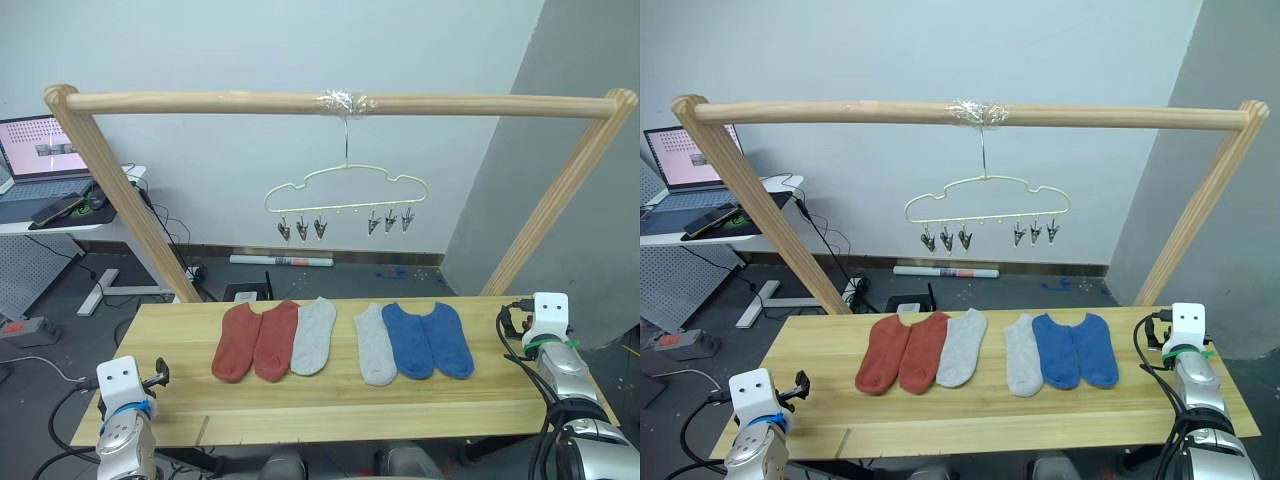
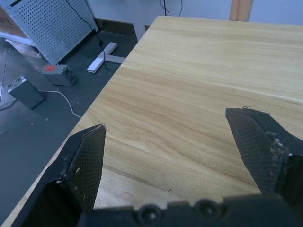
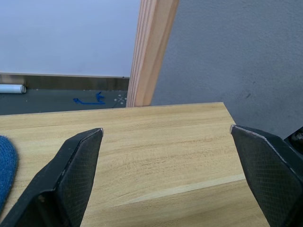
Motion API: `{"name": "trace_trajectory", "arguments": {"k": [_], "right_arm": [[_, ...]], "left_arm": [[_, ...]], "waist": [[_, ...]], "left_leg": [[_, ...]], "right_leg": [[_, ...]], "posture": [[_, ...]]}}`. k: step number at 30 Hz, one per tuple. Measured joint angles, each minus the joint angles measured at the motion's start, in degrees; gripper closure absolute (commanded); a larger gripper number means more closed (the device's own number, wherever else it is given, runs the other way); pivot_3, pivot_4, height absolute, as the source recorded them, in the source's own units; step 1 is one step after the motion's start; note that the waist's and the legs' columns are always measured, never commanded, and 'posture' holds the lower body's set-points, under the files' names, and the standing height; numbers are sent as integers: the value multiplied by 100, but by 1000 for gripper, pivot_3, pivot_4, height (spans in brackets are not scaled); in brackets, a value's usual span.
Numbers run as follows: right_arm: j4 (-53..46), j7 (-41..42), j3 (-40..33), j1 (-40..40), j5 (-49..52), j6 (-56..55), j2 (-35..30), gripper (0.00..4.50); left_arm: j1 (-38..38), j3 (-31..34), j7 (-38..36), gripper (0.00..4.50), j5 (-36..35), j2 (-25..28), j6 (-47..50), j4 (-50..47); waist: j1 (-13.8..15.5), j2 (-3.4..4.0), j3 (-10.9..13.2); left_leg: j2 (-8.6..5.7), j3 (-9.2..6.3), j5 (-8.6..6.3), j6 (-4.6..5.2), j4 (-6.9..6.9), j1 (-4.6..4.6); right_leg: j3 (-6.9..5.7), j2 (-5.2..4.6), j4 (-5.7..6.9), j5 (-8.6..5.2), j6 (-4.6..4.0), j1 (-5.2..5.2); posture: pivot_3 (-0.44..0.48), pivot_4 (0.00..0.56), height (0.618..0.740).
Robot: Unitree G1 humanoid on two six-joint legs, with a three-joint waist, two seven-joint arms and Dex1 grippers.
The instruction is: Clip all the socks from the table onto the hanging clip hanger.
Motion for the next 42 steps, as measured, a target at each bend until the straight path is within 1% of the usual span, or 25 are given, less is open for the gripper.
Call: {"name": "trace_trajectory", "arguments": {"k": [7, 14, 19, 25, 29, 30, 31, 34, 37, 39, 42], "right_arm": [[-3, -1, 0, 0, 1, 0, 1, 0], [-65, 8, 1, 43, 2, 0, 1, 0], [-290, 48, 3, 220, 3, 1, 4, 0], [-873, 264, 18, 628, 14, 91, 19, 0], [-1847, 685, 136, 1063, 41, 287, 19, 0], [-2278, 855, 216, 1210, 80, 400, 18, 0], [-2558, 991, 278, 1276, 116, 489, 21, 0], [-3707, 1501, 469, 1448, 356, 954, -7, 0], [-4795, 2078, 632, 1457, 805, 1515, -52, 0], [-5439, 2412, 768, 1449, 1109, 1888, -72, 0], [-6128, 2739, 1011, 1353, 1419, 2388, -80, 0]], "left_arm": [[24, 0, -3, 22, -1, 1, 10, -65], [200, -1, -37, 22, -11, -4, 32, -447], [528, -9, -199, 22, -67, -65, 127, -1119], [1211, -391, -714, 22, -95, -191, 187, -2645], [1413, -696, -962, 22, -138, -254, 383, -3711], [1418, -814, -1047, 416, -165, -282, 445, -3987], [1412, -891, -1100, 635, -177, -309, 483, -4183], [1286, -1182, -1174, 1500, -183, -348, 686, -4732], [958, -1455, -1145, 1500, -162, -401, 992, -5098], [721, -1616, -1129, 1500, -131, -411, 1168, -5280], [305, -1741, -1058, 1500, -117, -463, 1387, -5331]], "waist": [[0, 0, 0], [0, 0, 0], [2, 0, 0], [1, 1, 0], [-19, 8, 0], [-30, 12, 0], [-45, 13, 0], [-60, 17, 1], [-74, 17, 2], [-89, 14, 3], [-107, 8, 24]], "left_leg": [[0, 0, 0, 0, 0, 0], [0, 0, 0, 0, 0, 0], [0, 0, 0, 0, 0, -1], [1, 2, -1, -2, 0, -6], [2, 7, -2, -3, 0, -10], [2, 10, -2, -3, 0, -11], [2, 13, -2, -3, 0, -11], [2, 17, -2, -3, 0, -11], [2, 16, -2, -3, 1, -10], [2, 15, -2, -3, 1, -11], [2, 14, -4, -5, 0, -13]], "right_leg": [[0, 0, 0, 0, 0, 0], [0, 0, 0, 0, 0, 0], [1, -1, -1, 0, 0, 0], [3, -4, -18, -1, -1, 0], [5, -5, -34, -1, -1, 2], [7, -5, -38, -1, -1, 2], [9, -5, -40, -1, -1, 2], [12, -5, -43, -1, -1, 2], [10, -4, -43, -1, -1, 2], [9, -4, -44, -1, 0, 2], [7, -4, -45, -1, 0, 1]], "posture": [[30, 0, 740], [33, 0, 740], [24, 0, 740], [-15, 0, 740], [-37, 0, 740], [-43, 0, 740], [-50, 0, 740], [-62, 0, 740], [-74, 0, 740], [-77, 12, 740], [-83, 33, 740]]}}
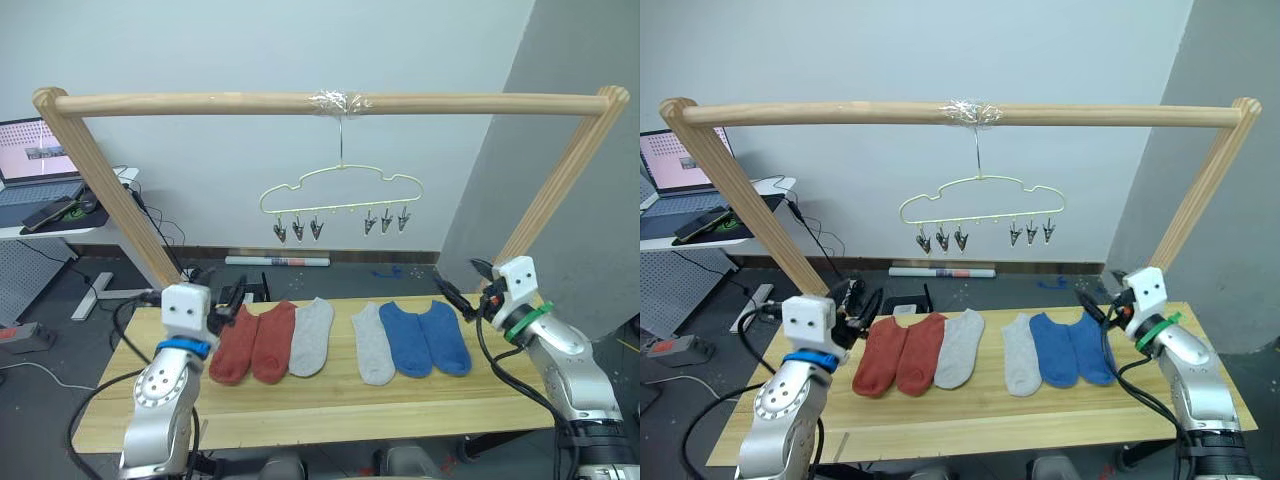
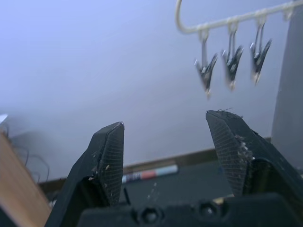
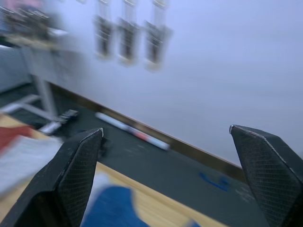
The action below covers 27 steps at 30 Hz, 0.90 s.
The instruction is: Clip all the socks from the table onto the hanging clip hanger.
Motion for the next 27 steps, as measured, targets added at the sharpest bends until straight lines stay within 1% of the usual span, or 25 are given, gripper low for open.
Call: {"name": "trace_trajectory", "arguments": {"k": [4, 5, 6, 9, 16, 22, 27], "right_arm": [[-657, 204, 292, -412, 265, 514, 21, 0], [-822, 233, 378, -537, 331, 614, 41, 0], [-977, 236, 451, -651, 385, 707, 93, 0], [-1232, 214, 613, -830, 431, 949, 177, 0], [-1563, 227, 885, -1062, 543, 1341, 319, 0], [-1706, 215, 1018, -1299, 624, 1607, 396, 0], [-1755, 138, 1019, -1377, 648, 1765, 504, 0]], "left_arm": [[-422, -100, 77, 1500, -4, -143, 201, -2], [-516, -121, 78, 1853, -10, -197, 237, 0], [-607, -129, 80, 2057, -18, -227, 256, 7], [-838, -130, 155, 2948, -25, -317, 330, 58], [-1280, -225, 187, 2948, 6, -476, 432, 408], [-1715, -231, 195, 2948, 19, -640, 363, 1019], [-2059, -211, 182, 2948, 34, -655, 161, 1472]], "waist": [[-40, -5, 67], [-48, -8, 76], [-56, -10, 87], [-59, -23, 146], [-63, -22, 297], [-72, -28, 421], [-80, -28, 522]], "left_leg": [[0, -1, -1, -1, 0, -8], [0, -3, -1, -1, -1, -10], [0, -7, -2, -2, -1, -10], [0, -16, -5, -2, -4, -16], [0, -23, -4, -2, 0, -49], [0, -32, -4, -2, 1, -64], [0, -38, -4, -2, 2, -75]], "right_leg": [[0, 1, -1, 1, 1, -5], [-2, 1, -2, 2, 3, -5], [-4, 2, -1, 3, 5, -5], [-11, 3, -3, 3, 7, -6], [-15, 3, -4, 10, 20, -29], [-24, 4, -6, 18, 34, -37], [-29, 4, -10, 26, 48, -43]], "posture": [[-89, 63, 740], [-89, 68, 740], [-86, 74, 740], [-84, 90, 740], [-97, 123, 740], [-115, 144, 740], [-123, 157, 740]]}}
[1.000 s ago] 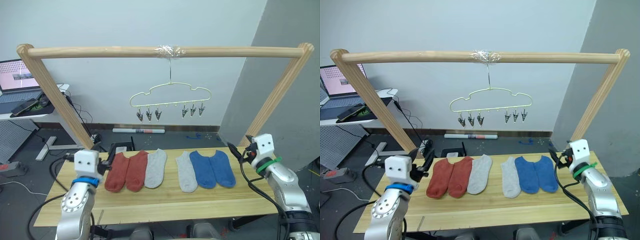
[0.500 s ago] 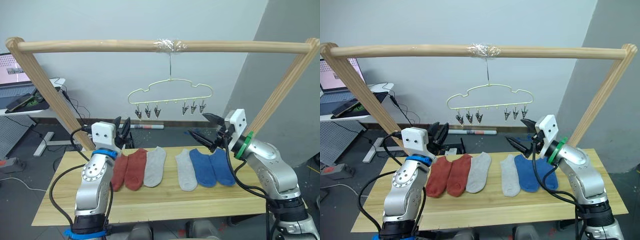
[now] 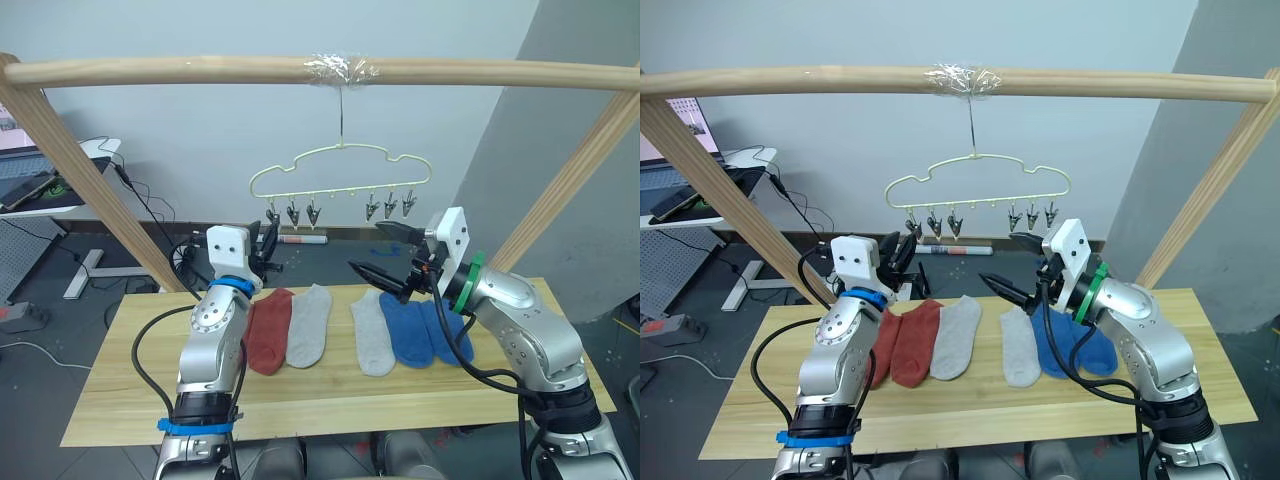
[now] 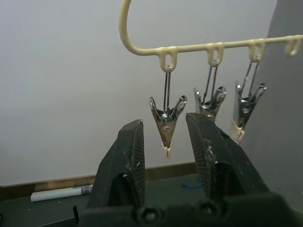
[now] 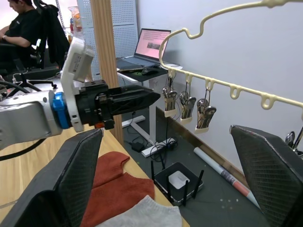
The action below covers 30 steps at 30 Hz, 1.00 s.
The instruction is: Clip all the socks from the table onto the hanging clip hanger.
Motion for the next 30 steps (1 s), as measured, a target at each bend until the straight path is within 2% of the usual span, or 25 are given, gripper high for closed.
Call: {"name": "trace_trajectory", "arguments": {"k": [10, 30], "right_arm": [[-97, -160, -16, -220, 197, 257, 46, 0], [-121, -394, -49, -375, 218, 349, 221, 0]], "left_arm": [[-419, 47, -110, 2948, -13, 13, -259, 677], [-861, 111, -129, 2948, 2, -7, -528, 1099]], "waist": [[-21, -2, 64], [-29, -15, 123]], "left_leg": [[0, -2, 0, 0, -1, -17], [0, -3, 0, 0, -1, -28]], "right_leg": [[-2, 0, 0, 0, 4, -18], [-3, 0, 1, 1, 6, -29]], "posture": [[-138, 165, 740], [-144, 160, 740]]}}
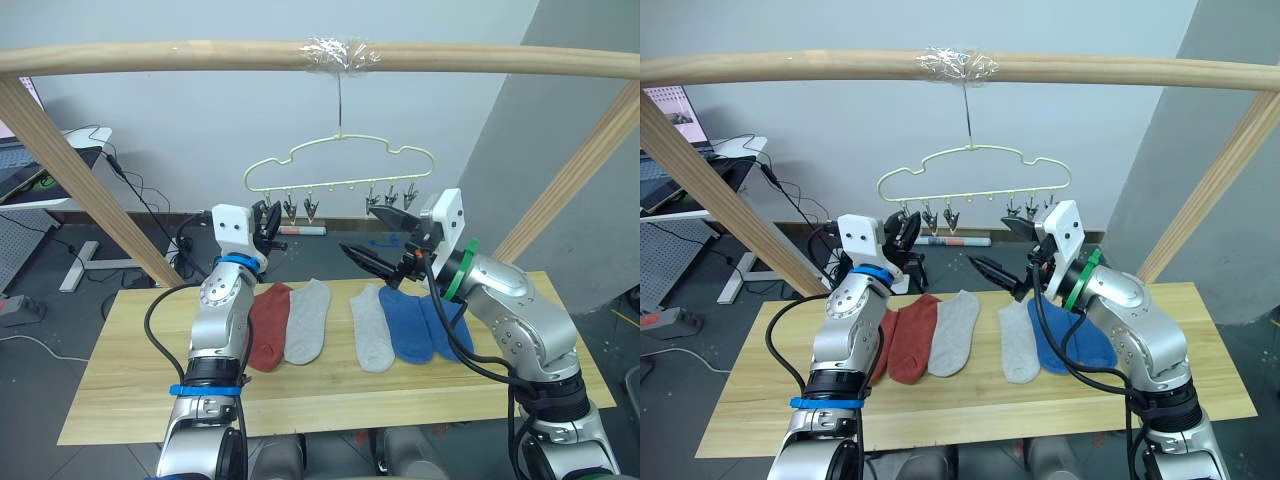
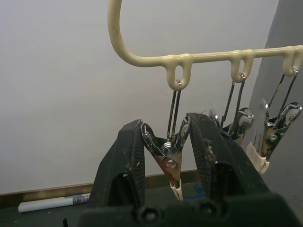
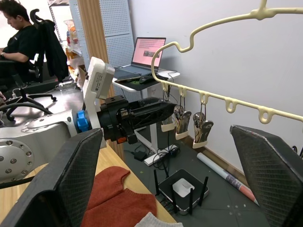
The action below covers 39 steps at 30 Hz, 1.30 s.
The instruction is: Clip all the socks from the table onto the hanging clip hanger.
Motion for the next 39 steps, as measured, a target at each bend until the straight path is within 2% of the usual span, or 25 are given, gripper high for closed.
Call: {"name": "trace_trajectory", "arguments": {"k": [13, 20, 27, 32, 39], "right_arm": [[0, -1, -65, -18, 10, 59, 0, 0], [0, -7, -70, -13, 9, 69, 0, 0], [64, -308, -105, 450, -200, 225, -209, 0], [893, -932, -145, 1199, -977, 547, -646, 0], [2956, -1471, -484, 1077, -1539, 330, -543, 0]], "left_arm": [[-102, 1, -1, 2948, 62, 2, -122, 55], [-102, 1, -32, 4320, 56, 2, -155, 55], [-97, 1, -45, 4340, 62, 43, -155, 54], [-7, -4, -133, 4340, 107, 253, -96, -16], [103, -14, -235, 4340, 116, 358, 123, -201]], "waist": [[-5, 0, 1], [-5, 0, 1], [1, -3, 3], [5, -6, 9], [-31, 0, 31]], "left_leg": [[0, 0, 0, 0, 0, -1], [0, 0, 0, 0, 0, -2], [0, 1, 0, 0, 0, -5], [0, 7, 0, 0, 0, -4], [0, 12, 0, 1, 0, 0]], "right_leg": [[0, 0, -1, 0, 0, -1], [0, 0, 0, 0, 0, -2], [0, -1, -3, 0, 1, -2], [5, -2, 2, -1, 0, -8], [11, 0, 7, 1, 1, -8]], "posture": [[-143, 156, 740], [-140, 159, 740], [-137, 164, 740], [-127, 171, 740], [-114, 174, 740]]}}
